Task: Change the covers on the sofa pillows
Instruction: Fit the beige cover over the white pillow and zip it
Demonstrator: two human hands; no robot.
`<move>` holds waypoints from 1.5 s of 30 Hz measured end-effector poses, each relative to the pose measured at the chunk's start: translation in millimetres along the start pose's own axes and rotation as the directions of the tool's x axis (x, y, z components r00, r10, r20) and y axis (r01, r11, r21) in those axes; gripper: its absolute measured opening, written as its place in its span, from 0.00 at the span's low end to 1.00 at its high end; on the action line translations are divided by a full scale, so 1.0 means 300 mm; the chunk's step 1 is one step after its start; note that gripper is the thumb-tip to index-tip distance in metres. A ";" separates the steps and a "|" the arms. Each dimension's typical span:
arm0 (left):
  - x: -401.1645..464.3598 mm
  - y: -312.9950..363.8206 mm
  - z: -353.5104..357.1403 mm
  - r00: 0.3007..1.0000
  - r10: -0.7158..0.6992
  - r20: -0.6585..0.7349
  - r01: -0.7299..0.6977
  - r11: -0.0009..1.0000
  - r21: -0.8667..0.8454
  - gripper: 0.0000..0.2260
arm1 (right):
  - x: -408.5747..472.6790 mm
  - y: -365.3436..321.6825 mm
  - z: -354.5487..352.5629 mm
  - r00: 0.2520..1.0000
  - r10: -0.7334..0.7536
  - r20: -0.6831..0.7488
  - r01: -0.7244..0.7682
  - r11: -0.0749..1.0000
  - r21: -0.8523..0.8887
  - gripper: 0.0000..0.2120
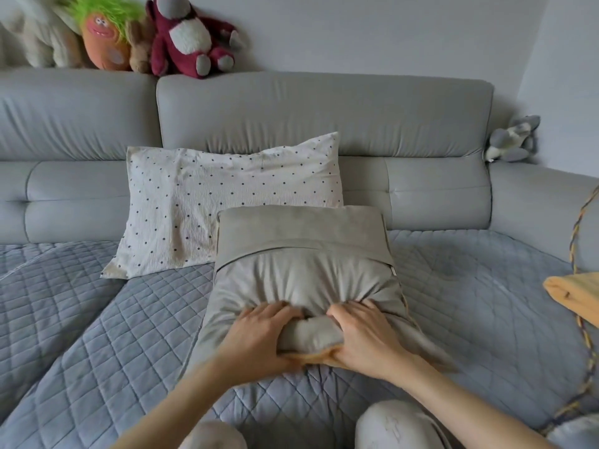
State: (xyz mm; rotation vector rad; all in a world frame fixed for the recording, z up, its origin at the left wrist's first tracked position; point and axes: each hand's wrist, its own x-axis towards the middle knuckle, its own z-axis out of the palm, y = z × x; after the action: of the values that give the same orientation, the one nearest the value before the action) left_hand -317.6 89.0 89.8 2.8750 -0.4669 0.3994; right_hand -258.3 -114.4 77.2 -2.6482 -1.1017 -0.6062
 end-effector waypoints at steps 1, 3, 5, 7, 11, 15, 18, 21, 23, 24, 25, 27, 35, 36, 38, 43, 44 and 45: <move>-0.018 -0.006 -0.040 0.997 0.058 0.051 -0.051 0.990 -0.128 0.28 | -0.019 0.024 -0.005 0.999 -0.046 -0.003 0.046 0.999 0.006 0.15; -0.024 -0.015 -0.149 0.995 0.097 0.017 -0.078 0.882 -0.464 0.17 | -0.039 0.091 -0.041 0.994 -0.108 -0.030 0.107 0.994 -0.032 0.15; -0.002 -0.056 -0.227 0.987 0.016 -0.159 -0.103 0.827 -0.553 0.13 | -0.041 0.179 -0.100 0.992 -0.105 -0.072 0.096 0.987 -0.129 0.22; 0.017 -0.100 -0.266 0.974 -0.027 -0.224 -0.061 0.924 -0.376 0.30 | -0.031 0.260 -0.186 0.999 0.013 -0.042 -0.019 0.986 -0.167 0.22; 0.005 -0.135 -0.200 0.986 0.039 0.159 -0.049 0.997 0.061 0.48 | 0.008 0.349 -0.282 0.920 0.374 0.119 -0.353 0.921 -0.167 0.26; -0.022 -0.005 -0.054 0.993 0.110 -0.050 -0.090 0.950 0.300 0.49 | 0.025 0.255 -0.317 0.868 0.492 -0.061 -0.468 0.854 0.228 0.20; 0.008 0.107 0.022 0.924 0.147 -0.352 -0.098 0.984 0.152 0.33 | -0.025 0.052 -0.338 0.913 0.349 -0.208 -0.266 0.900 0.345 0.12; 0.058 0.203 -0.015 0.878 0.181 -0.443 -0.150 0.983 0.105 0.23 | -0.095 -0.034 -0.305 0.950 0.305 -0.071 -0.291 0.943 0.159 0.24; 0.067 0.201 -0.036 0.845 0.306 -0.438 -0.265 0.952 0.153 0.23 | -0.126 0.029 -0.303 0.919 0.393 0.018 -0.392 0.911 0.130 0.28; 0.062 0.179 -0.035 0.820 0.394 -0.415 -0.351 0.919 0.179 0.24 | -0.138 0.069 -0.306 0.915 0.399 0.061 -0.404 0.907 0.123 0.29; 0.054 0.149 -0.033 0.800 0.467 -0.376 -0.414 0.884 0.215 0.26 | -0.148 0.103 -0.306 0.917 0.387 0.096 -0.396 0.913 0.095 0.28; 0.051 0.062 -0.036 0.809 0.496 -0.316 -0.384 0.853 0.354 0.38 | -0.149 0.132 -0.319 0.910 0.381 0.161 -0.397 0.915 0.079 0.28; 0.135 -0.059 -0.057 0.929 0.159 -0.335 -0.021 0.924 0.381 0.46 | -0.063 -0.067 -0.351 0.937 0.345 -0.051 -0.348 0.925 -0.155 0.28; 0.141 -0.045 -0.053 0.911 0.150 -0.385 -0.011 0.940 0.340 0.39 | -0.063 -0.123 -0.331 0.945 0.315 -0.089 -0.327 0.921 -0.210 0.31; 0.145 -0.042 -0.063 0.888 0.144 -0.436 -0.012 0.956 0.293 0.29 | -0.059 -0.170 -0.270 0.948 0.316 -0.027 -0.311 0.910 -0.275 0.47; 0.208 0.002 -0.167 0.763 0.220 -0.608 -0.042 0.955 0.293 0.25 | -0.017 -0.010 -0.313 0.956 0.169 -0.241 -0.252 0.894 -0.371 0.32; 0.222 0.029 -0.189 0.720 0.249 -0.648 -0.045 0.948 0.315 0.24 | -0.015 0.037 -0.345 0.946 0.108 -0.305 -0.233 0.882 -0.409 0.31; 0.228 0.053 -0.199 0.694 0.270 -0.667 -0.041 0.940 0.338 0.24 | -0.020 0.080 -0.363 0.938 0.101 -0.331 -0.242 0.875 -0.419 0.32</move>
State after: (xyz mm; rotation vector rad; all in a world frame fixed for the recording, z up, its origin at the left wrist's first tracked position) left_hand -274.1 69.3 168.6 2.6289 -0.5297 1.6595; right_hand -276.8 -172.2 171.0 -2.8463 -0.6850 -1.3184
